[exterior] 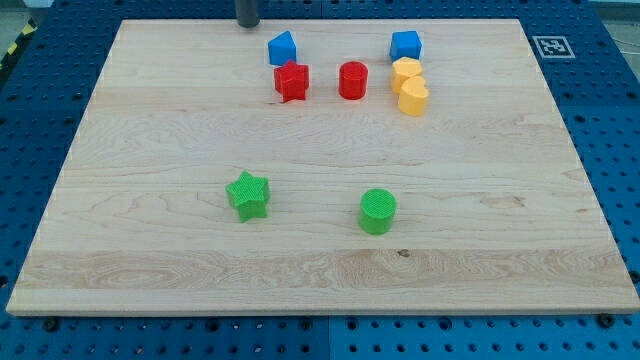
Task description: Move arm above the triangle
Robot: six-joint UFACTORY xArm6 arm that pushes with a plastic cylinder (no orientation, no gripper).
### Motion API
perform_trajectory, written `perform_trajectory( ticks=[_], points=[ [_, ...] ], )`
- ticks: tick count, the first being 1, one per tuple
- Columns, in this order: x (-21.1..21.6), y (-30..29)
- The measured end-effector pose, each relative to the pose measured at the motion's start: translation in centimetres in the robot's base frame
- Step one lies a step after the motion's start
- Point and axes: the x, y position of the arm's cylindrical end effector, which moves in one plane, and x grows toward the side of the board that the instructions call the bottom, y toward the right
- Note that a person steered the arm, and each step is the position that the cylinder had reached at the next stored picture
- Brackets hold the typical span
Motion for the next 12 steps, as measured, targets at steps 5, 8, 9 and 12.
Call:
perform_trajectory(
  ticks=[5,8,9,12],
  points=[
    [2.4,1.0],
    [2.7,4.6],
    [3.5,4.6],
    [4.1,4.5]
  ],
)
